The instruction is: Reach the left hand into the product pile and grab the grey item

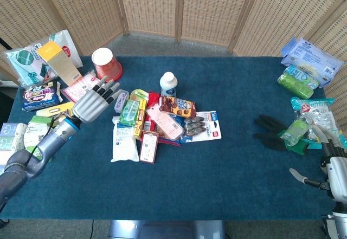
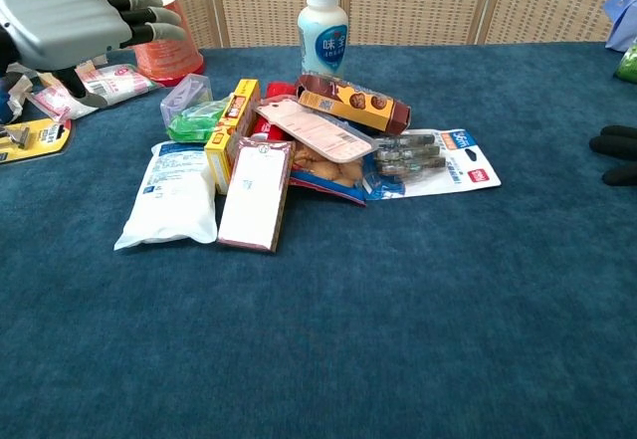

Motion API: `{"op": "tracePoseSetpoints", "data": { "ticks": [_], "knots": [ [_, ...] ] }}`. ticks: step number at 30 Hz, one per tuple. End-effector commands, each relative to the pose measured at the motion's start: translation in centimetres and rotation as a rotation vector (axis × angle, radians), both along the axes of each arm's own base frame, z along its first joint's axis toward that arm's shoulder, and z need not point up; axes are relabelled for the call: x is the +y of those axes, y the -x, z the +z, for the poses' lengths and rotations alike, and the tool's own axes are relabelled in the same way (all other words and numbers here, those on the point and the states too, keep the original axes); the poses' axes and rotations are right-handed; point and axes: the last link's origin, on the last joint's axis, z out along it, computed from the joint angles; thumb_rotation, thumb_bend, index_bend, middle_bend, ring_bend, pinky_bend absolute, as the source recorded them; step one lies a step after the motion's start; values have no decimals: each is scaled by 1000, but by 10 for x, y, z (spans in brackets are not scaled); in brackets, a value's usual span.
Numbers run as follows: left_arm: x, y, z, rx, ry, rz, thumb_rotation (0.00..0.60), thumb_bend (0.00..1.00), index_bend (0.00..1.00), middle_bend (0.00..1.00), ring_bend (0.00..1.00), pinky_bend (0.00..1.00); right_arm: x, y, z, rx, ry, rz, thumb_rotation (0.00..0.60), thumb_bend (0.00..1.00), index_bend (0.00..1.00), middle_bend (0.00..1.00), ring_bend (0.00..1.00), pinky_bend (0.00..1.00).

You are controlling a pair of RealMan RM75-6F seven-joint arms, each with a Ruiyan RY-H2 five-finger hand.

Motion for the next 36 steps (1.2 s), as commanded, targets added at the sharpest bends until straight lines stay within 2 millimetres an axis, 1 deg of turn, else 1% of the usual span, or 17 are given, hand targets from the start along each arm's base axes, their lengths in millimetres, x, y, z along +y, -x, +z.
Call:
{"op": "tracePoseSetpoints", "data": {
  "ticks": [1,6,11,14,17,18,19,20,21,23,24,25,26,28,33,36],
  "knots": [
    [17,-11,-21,90,12,-17,600,0,73,0,0,0,-1,2,3,-8,2,-8,600,0,27,0,0,0],
    [28,-19,-35,140,5,-18,600,0,73,0,0,0,-1,3,6,-18,7,-9,600,0,28,0,0,0],
    [33,-27,-49,187,3,-29,600,0,78,0,0,0,-1,2,7,-21,5,1,600,0,27,0,0,0],
    [35,-32,-56,211,2,-39,600,0,97,0,0,0,0,0,7,-31,-3,15,600,0,29,0,0,0],
    [35,-36,-62,235,-4,-52,600,0,140,0,0,16,2,-3,7,-40,-6,29,600,0,29,0,0,0],
    [35,-37,-64,237,-5,-57,600,0,188,0,0,65,2,-3,7,-41,-5,33,600,0,30,0,0,0],
    [34,-39,-66,237,-6,-67,600,0,279,48,42,161,2,-4,8,-41,-4,36,600,0,30,0,0,0],
    [33,-41,-69,243,-6,-80,600,0,379,144,127,279,3,-4,9,-41,-1,39,600,0,31,0,0,0],
    [32,-42,-70,243,-4,-87,600,0,507,303,273,436,4,-5,9,-40,2,41,600,0,31,0,0,0],
    [29,-43,-74,239,3,-97,600,0,724,619,573,676,4,-6,10,-41,8,44,600,0,31,0,0,0],
    [29,-42,-74,244,2,-100,600,0,807,726,681,747,5,-6,10,-41,10,45,600,0,31,0,0,0],
    [28,-41,-74,251,3,-103,600,0,864,787,756,787,5,-6,11,-40,13,45,600,0,31,0,0,0],
    [28,-40,-73,256,1,-107,600,0,881,809,790,803,6,-6,11,-39,16,45,600,0,32,0,0,0],
    [28,-38,-70,260,-6,-113,600,0,888,820,822,817,6,-6,11,-40,17,44,600,0,31,0,0,0],
    [28,-37,-50,198,-34,-143,600,0,893,826,826,818,8,-9,12,-41,18,51,600,0,31,0,0,0],
    [27,-40,-32,152,-57,-188,600,0,893,825,826,816,10,-11,11,-43,15,59,600,0,31,0,0,0]
  ]
}}
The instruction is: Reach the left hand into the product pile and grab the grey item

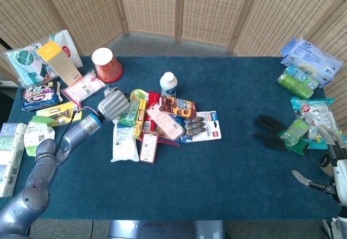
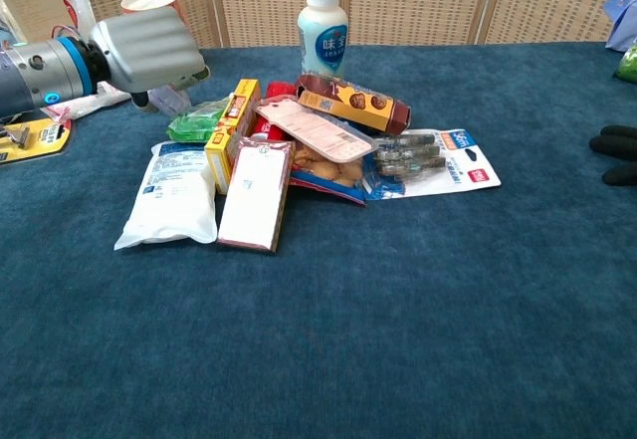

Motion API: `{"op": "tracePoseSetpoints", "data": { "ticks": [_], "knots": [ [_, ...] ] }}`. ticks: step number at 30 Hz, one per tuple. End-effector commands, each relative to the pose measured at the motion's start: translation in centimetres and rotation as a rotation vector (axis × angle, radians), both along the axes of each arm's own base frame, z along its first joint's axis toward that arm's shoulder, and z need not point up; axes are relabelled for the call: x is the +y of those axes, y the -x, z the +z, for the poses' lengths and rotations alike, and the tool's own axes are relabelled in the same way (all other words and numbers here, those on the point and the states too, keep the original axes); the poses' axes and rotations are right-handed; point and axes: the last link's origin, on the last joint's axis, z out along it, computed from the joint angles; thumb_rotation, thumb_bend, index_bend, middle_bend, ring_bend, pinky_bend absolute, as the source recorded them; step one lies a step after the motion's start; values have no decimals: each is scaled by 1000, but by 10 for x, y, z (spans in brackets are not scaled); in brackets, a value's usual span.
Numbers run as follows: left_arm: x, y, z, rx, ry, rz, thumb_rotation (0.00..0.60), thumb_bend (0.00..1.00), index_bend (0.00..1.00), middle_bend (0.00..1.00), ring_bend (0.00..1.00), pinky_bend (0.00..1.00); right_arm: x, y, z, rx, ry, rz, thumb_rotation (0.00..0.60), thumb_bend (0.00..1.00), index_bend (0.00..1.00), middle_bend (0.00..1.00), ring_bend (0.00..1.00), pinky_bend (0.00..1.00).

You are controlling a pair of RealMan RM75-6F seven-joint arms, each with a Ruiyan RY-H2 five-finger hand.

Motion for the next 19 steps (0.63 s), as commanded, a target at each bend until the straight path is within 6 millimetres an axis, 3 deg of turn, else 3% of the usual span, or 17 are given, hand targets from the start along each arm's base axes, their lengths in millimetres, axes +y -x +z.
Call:
{"op": "tracePoseSetpoints", "data": {
  "ticks": [1,11,19],
  "knots": [
    [-1,-1,25,-64,-20,-53,600,0,893,825,826,815,1,-1,-1,0,-3,5,600,0,31,0,0,0],
    [-21,-31,95,-247,-50,-276,600,0,890,820,820,809,5,-9,-3,-6,-12,33,600,0,31,0,0,0],
    [-50,-57,122,-295,-47,-308,600,0,890,819,820,809,8,-15,-4,-10,-6,55,600,0,26,0,0,0]
  ]
}}
